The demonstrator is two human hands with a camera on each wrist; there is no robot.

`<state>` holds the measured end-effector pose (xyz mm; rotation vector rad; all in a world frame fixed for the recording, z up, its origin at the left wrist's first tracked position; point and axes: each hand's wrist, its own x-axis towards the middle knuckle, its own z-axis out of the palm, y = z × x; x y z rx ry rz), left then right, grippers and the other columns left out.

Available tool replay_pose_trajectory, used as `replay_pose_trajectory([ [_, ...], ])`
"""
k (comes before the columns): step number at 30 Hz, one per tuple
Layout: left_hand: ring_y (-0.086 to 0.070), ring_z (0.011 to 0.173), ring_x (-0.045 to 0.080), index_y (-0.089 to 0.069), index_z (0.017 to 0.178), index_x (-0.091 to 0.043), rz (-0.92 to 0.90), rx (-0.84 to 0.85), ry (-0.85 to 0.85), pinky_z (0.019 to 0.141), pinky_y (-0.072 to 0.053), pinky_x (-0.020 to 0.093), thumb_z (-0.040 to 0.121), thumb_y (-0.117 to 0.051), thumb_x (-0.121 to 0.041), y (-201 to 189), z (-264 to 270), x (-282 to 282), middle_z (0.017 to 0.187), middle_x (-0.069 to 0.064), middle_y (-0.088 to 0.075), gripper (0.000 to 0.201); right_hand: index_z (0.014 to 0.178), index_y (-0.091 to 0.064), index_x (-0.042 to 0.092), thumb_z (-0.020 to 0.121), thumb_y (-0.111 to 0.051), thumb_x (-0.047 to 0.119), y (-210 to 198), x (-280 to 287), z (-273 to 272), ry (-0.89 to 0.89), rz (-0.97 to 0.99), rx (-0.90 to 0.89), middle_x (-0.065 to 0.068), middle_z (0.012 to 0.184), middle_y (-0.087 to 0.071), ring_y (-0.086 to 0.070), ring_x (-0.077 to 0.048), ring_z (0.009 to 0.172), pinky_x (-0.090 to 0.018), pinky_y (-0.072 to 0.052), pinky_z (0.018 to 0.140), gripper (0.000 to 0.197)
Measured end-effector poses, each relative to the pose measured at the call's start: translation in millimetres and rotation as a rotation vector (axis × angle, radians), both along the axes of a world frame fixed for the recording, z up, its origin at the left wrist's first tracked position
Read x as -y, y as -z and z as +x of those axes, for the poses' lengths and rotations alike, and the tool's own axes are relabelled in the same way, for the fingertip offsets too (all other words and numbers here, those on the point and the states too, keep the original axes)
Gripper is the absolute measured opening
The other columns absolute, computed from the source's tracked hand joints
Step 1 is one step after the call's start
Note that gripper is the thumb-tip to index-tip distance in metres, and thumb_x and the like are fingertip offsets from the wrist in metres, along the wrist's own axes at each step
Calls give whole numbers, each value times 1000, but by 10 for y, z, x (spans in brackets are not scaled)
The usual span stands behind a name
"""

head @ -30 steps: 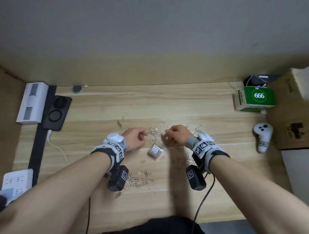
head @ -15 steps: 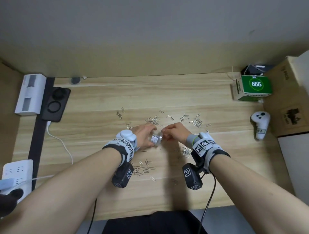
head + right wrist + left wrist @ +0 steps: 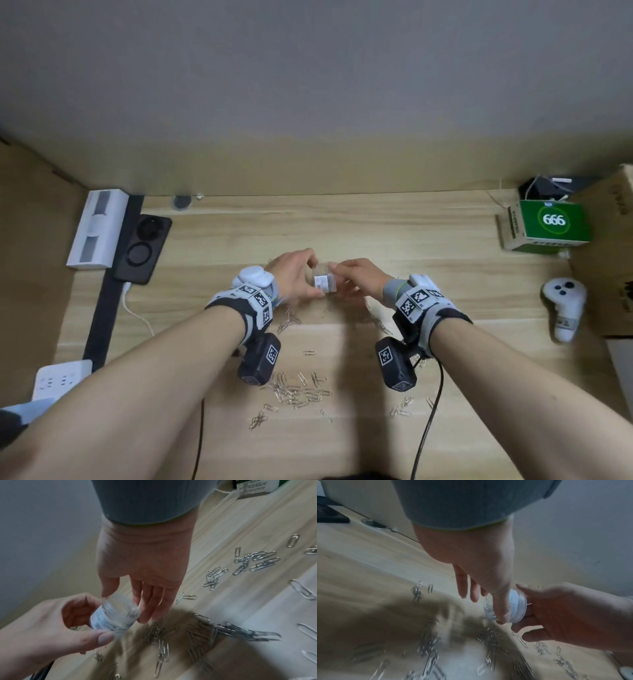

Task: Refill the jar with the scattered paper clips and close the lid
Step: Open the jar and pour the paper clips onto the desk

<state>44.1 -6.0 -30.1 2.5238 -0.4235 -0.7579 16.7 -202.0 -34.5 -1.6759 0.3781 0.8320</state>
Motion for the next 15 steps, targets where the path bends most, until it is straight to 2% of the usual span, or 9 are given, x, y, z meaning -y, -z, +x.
replay_pose_trajectory([
  [2, -60, 76, 16, -50, 104, -32, 0, -22, 26, 64, -50, 33, 60, -78, -51, -4, 100, -13, 88, -9, -65, 56, 110, -63, 7, 91, -66, 23, -13, 16, 95, 15, 15, 32, -12, 87, -65, -61, -23, 71, -27, -51, 64, 25],
  [3, -60, 79, 14, -50, 114, -30, 0, -26, 42, 65, -48, 31, 62, -79, -47, 15, 158, -31, 97, -9, -64, 61, 114, -61, 5, 91, -66, 15, -12, 27, 156, 26, 29, 44, -10, 86, -65, -61, -20, 67, -23, -51, 61, 26],
  [5, -57, 85, 13, -42, 136, -24, -19, -31, 54, 70, -47, 27, 67, -80, -40, 87, 279, -93, 107, -6, -57, 80, 117, -58, 4, 90, -66, 6, 7, 51, 298, 56, 43, 76, -7, 86, -62, -58, -19, 65, -19, -50, 58, 28],
  [6, -56, 88, 14, -39, 141, -21, -32, -25, 41, 75, -48, 28, 69, -80, -38, 126, 327, -123, 107, -5, -53, 85, 116, -59, 6, 88, -68, 6, 24, 73, 361, 74, 41, 95, -6, 87, -61, -57, -20, 68, -21, -51, 60, 30],
  [8, -55, 93, 16, -45, 138, -19, -65, -5, -22, 84, -50, 30, 69, -81, -35, 189, 400, -168, 106, -3, -49, 80, 113, -60, 12, 84, -74, 7, 54, 132, 451, 117, 35, 141, -5, 91, -61, -59, -22, 73, -29, -54, 66, 32],
  [10, -55, 95, 15, -53, 125, -22, -85, 10, -116, 86, -48, 29, 65, -84, -35, 273, 537, -191, 107, -5, -50, 69, 110, -60, 11, 81, -76, 4, 130, 195, 584, 164, 21, 169, -1, 91, -63, -62, -18, 73, -35, -57, 73, 33],
  [13, -57, 95, 14, -51, 110, -28, -134, -23, -216, 81, -50, 30, 60, -86, -29, 383, 686, -180, 108, -7, -55, 61, 99, -60, 13, 75, -80, 1, 274, 247, 733, 159, -62, 243, 5, 90, -67, -61, -11, 71, -25, -56, 70, 34],
  [15, -60, 95, 13, -51, 107, -31, -180, -46, -264, 80, -53, 31, 59, -86, -24, 479, 744, -182, 106, -10, -59, 60, 95, -60, 14, 70, -82, 2, 380, 255, 814, 133, -114, 260, 10, 90, -68, -60, -12, 75, -22, -52, 70, 35],
])
